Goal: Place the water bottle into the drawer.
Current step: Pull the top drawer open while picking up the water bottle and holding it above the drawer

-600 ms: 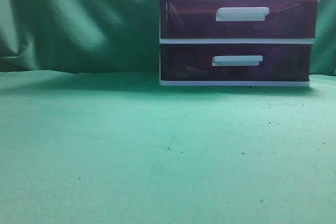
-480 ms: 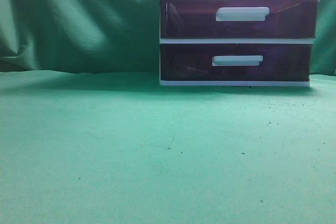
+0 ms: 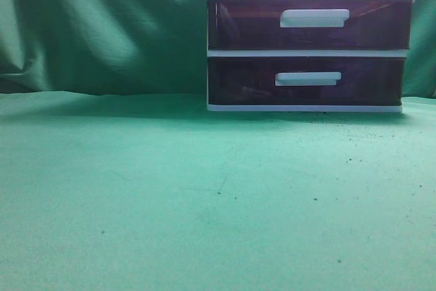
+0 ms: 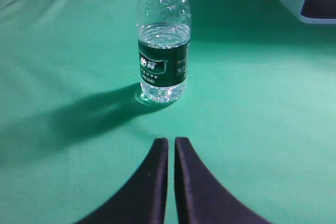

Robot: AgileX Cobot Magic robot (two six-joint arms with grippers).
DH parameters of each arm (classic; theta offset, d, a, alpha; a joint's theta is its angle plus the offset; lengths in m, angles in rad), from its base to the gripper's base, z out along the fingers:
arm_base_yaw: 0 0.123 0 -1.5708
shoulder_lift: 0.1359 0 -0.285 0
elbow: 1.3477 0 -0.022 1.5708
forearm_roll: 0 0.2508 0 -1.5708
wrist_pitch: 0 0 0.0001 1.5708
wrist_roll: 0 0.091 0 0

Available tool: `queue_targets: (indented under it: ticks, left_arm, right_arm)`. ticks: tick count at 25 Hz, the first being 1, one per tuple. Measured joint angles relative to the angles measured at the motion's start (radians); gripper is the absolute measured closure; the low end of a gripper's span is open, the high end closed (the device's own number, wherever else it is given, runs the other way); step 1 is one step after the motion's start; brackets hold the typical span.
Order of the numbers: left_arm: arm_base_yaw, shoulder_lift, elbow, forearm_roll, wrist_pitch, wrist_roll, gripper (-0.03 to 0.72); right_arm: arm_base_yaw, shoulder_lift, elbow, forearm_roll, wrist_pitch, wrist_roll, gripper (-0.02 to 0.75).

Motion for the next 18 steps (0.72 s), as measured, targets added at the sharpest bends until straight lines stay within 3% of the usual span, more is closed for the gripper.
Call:
queue_targets:
  ticks: [4, 9, 18]
  left_arm:
    - [0.000, 0.000, 0.000, 0.000, 0.000, 0.000, 0.688]
    - [0.000, 0.000, 0.000, 0.089, -0.017, 0.000, 0.688]
    - [0.000, 0.000, 0.000, -0.023, -0.442, -0.041, 0.688]
  right_arm:
    - [0.000, 0.000, 0.000, 0.000, 0.000, 0.000, 0.738]
    - [0.000, 0.000, 0.000, 0.000, 0.000, 0.000, 0.738]
    - [0.000, 0.000, 0.000, 0.000, 0.000, 0.000, 0.738]
